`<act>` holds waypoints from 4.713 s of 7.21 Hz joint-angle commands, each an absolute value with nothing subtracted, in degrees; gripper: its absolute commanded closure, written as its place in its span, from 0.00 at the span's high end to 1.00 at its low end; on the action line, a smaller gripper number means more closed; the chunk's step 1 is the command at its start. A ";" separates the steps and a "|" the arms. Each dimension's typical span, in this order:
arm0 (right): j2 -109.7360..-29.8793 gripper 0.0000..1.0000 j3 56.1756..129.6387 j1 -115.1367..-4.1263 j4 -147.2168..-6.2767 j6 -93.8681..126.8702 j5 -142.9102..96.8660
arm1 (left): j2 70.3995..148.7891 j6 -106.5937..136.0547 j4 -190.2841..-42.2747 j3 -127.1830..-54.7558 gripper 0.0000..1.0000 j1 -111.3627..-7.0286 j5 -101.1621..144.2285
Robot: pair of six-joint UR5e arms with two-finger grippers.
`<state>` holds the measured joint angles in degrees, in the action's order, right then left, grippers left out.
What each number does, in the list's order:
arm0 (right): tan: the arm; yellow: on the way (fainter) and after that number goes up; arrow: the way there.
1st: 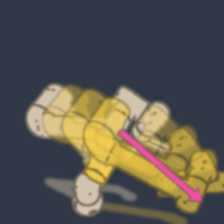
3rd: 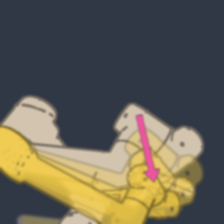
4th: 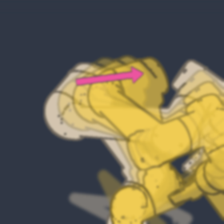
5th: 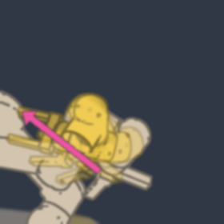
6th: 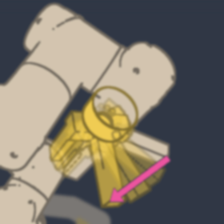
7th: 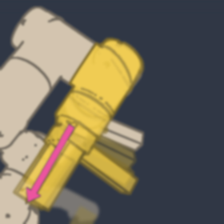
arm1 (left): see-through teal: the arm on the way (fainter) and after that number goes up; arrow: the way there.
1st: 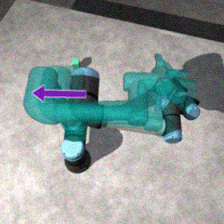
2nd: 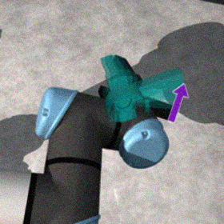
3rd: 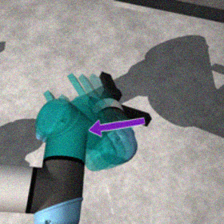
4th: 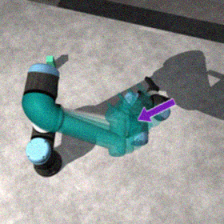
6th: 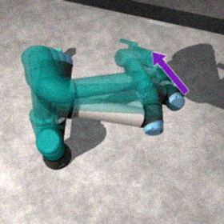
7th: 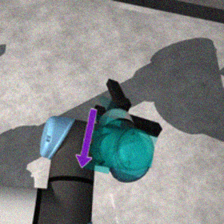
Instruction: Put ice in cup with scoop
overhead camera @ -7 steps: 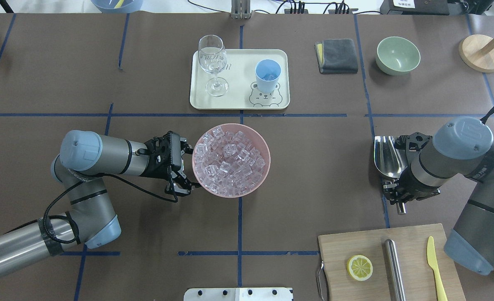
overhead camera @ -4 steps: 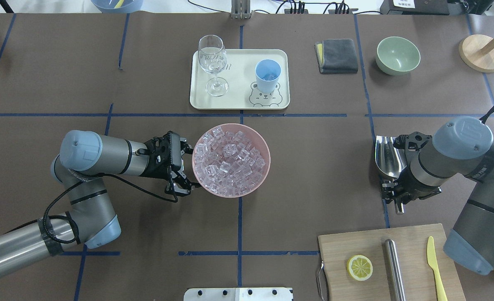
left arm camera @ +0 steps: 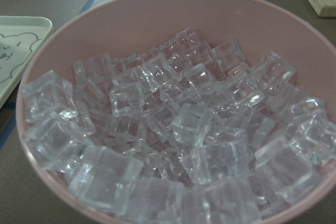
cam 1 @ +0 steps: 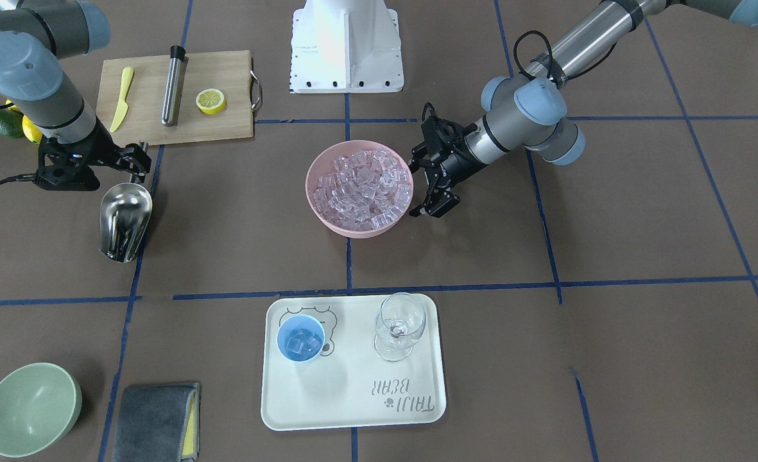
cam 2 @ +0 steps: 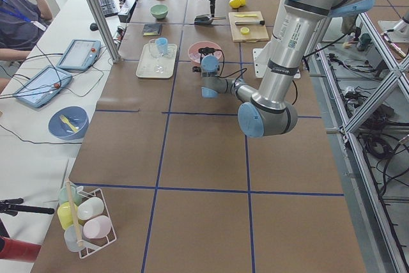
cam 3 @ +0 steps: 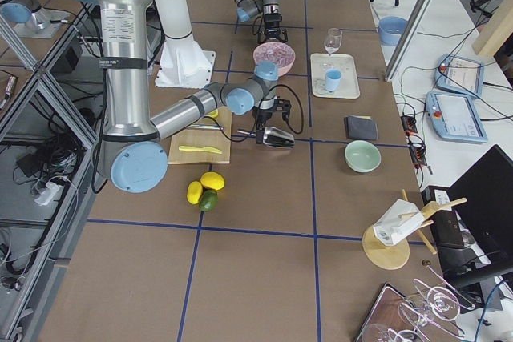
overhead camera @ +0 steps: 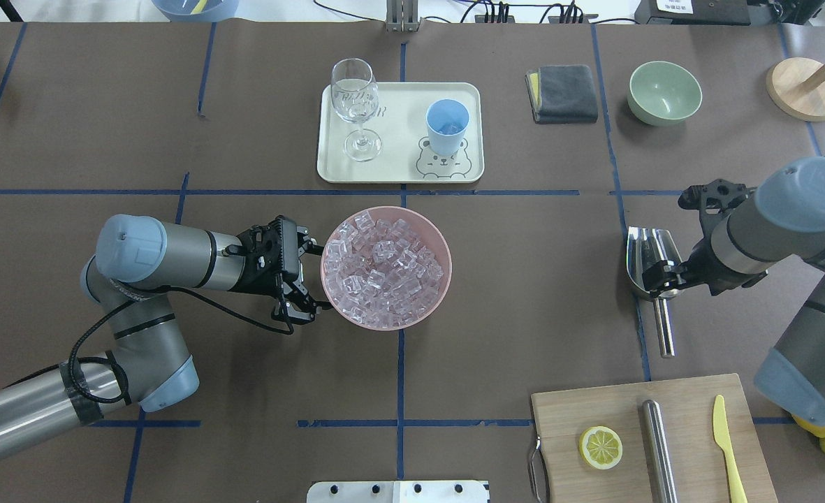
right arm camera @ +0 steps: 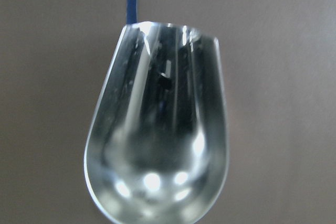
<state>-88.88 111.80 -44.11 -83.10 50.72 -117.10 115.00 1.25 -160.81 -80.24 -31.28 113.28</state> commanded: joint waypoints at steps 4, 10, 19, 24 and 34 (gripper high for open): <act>-90.25 1.00 111.01 -66.92 -91.84 7.72 -122.84 | 112.43 1.14 -154.53 -80.86 1.00 -40.49 115.39; -101.52 1.00 110.04 -86.40 -93.51 -7.12 -129.20 | 106.71 1.14 -128.14 -80.86 1.00 -68.90 126.15; -97.29 1.00 104.24 -86.40 -92.73 -6.50 -130.87 | 89.67 1.23 -102.58 -88.14 1.00 -88.86 136.06; -97.38 1.00 104.24 -86.40 -92.55 -6.86 -134.74 | 90.43 1.23 -88.50 -97.92 1.00 -88.95 135.88; -97.91 1.00 104.33 -86.40 -92.46 -6.77 -134.56 | 90.62 1.14 -88.51 -98.35 1.00 -88.59 135.88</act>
<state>-97.85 104.32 -86.40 -92.47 -6.77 -134.57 90.62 1.19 -88.57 -98.35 -88.63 135.88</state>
